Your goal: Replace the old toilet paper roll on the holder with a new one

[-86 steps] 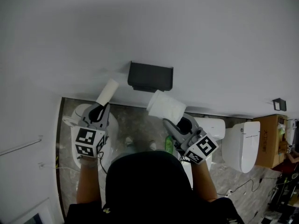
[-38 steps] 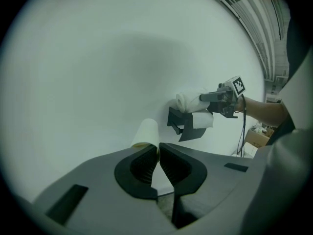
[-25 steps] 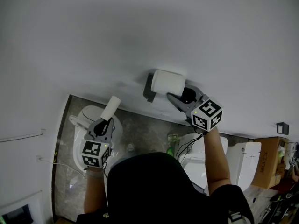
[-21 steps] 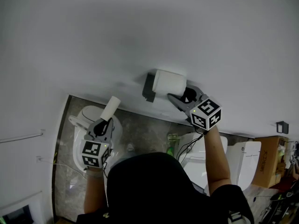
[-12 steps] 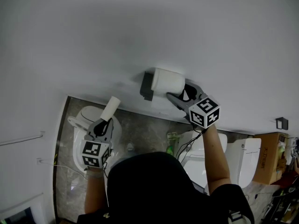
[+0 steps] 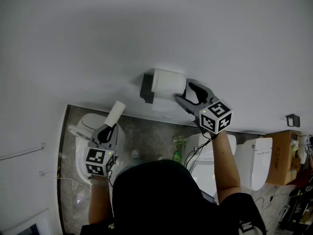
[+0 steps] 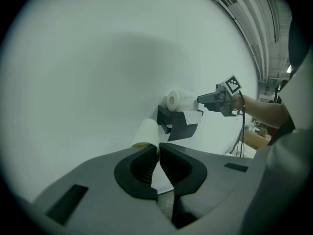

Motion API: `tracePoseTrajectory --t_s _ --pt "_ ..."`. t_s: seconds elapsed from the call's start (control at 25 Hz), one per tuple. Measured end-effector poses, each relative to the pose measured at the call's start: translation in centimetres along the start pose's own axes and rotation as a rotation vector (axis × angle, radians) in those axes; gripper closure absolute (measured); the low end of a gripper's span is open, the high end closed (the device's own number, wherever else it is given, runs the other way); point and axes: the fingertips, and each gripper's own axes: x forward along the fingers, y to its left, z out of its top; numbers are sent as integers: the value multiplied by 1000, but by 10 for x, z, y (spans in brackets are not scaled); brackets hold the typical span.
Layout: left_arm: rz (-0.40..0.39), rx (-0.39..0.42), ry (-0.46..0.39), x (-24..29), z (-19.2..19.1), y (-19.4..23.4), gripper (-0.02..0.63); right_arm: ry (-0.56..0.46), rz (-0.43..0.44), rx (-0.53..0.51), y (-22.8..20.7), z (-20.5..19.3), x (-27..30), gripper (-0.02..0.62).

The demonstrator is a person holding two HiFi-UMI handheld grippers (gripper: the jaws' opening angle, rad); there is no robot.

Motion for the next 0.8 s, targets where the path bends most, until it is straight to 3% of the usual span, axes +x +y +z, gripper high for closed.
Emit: tracePoseTrajectory --t_s 0.36,0.8 --pt "-75 43 -62 10 27 -26 575 -117 -76 33 7 12 -61 288" --pt "-155 83 -120 20 54 -58 575 -206 -230 104 15 -10 -134 457"
